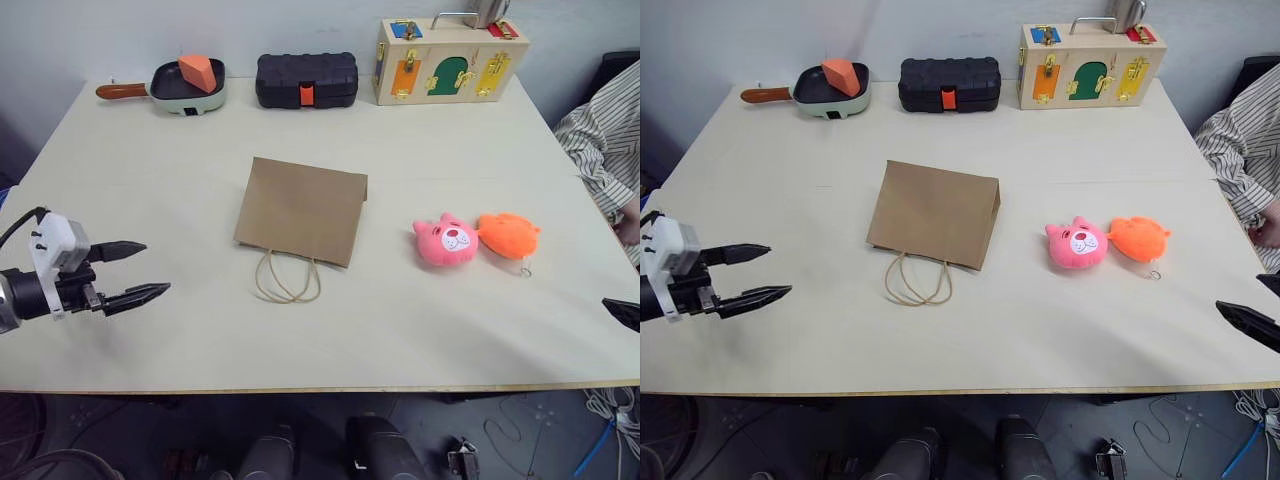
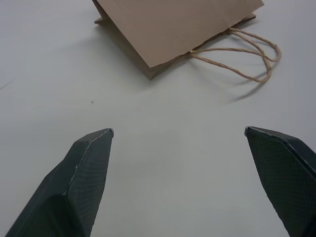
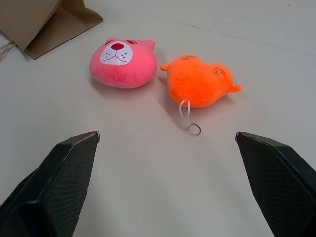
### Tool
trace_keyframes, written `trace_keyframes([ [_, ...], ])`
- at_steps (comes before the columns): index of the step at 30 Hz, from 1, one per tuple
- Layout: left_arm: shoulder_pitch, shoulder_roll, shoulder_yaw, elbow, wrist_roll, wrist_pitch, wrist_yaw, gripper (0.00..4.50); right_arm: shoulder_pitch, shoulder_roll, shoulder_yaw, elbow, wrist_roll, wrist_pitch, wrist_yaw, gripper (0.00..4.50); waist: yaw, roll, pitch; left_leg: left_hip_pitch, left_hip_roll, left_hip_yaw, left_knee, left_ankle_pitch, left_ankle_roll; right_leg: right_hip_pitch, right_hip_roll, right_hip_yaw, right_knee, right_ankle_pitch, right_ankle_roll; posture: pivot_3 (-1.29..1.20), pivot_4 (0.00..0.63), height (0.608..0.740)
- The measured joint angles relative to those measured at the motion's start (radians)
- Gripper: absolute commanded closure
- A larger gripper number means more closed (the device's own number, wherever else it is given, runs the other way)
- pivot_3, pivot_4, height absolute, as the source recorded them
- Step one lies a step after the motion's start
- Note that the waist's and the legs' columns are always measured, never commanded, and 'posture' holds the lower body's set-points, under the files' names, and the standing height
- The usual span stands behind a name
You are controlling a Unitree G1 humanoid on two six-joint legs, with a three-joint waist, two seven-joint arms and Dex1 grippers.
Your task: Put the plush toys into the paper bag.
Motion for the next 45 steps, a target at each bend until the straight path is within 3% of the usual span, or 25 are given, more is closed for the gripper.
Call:
trace_keyframes([
  [16,0.021,-0.001,-0.013,-0.009,0.003,0.001,0.01,0.03,-0.003,0.0,0.0,0.017,-0.018,-0.025,0.0,0.0,0.001,0.0,0.0,0.0,0.0,0.0,0.0,0.0,0.0,0.0,0.0,0.0,0.0,0.0,0.0,0.0,0.15,0.74],
  [21,-0.037,0.002,-0.079,-0.023,0.002,0.002,-0.026,0.03,-0.015,0.0,0.0,-0.018,0.002,-0.008,-0.003,0.0,0.006,0.0,0.0,0.0,0.0,0.0,0.001,0.0,0.0,0.0,0.0,0.0,0.001,0.0,0.0,0.0,0.15,0.74],
  [25,-0.184,0.003,-0.198,-0.01,0.005,-0.01,-0.112,0.03,-0.032,-0.009,0.013,-0.147,0.058,0.044,-0.006,0.0,0.012,0.0,0.0,0.0,0.0,0.0,0.002,0.0,0.0,0.0,0.0,0.0,0.002,0.0,0.0,0.0,0.15,0.74],
  [29,-0.364,-0.002,-0.372,0.053,0.087,-0.161,-0.253,0.03,-0.057,-0.032,0.078,-0.332,0.143,0.105,-0.015,0.0,0.011,0.0,0.0,-0.001,0.0,0.001,0.004,0.0,0.0,0.0,0.0,-0.001,0.004,0.0,0.0,0.0,0.15,0.74],
  [32,-0.523,-0.073,-0.507,0.2,0.174,-0.317,-0.363,0.03,-0.116,-0.054,0.152,-0.445,0.211,0.136,-0.048,0.0,0.011,0.0,0.0,-0.002,0.0,0.0,0.008,0.0,0.0,0.0,0.001,-0.002,0.004,0.0,0.0,0.0,0.15,0.74],
  [39,-0.828,-0.271,-0.732,0.585,0.303,-0.69,-0.365,0.03,-0.271,-0.067,0.359,-0.598,0.286,0.135,-0.156,0.0,0.012,-0.002,0.0,-0.006,-0.001,0.0,0.017,-0.001,0.002,-0.001,0.0,-0.003,0.008,0.0,0.001,0.0,0.15,0.74],
  [45,-0.919,-0.306,-0.907,0.786,0.331,-0.912,-0.365,0.03,-0.3,-0.057,0.442,-0.625,0.292,0.136,-0.236,0.0,0.003,-0.003,0.0,-0.007,-0.001,0.002,0.017,-0.001,0.002,-0.008,-0.001,-0.004,0.011,0.0,0.001,0.0,0.15,0.74],
])
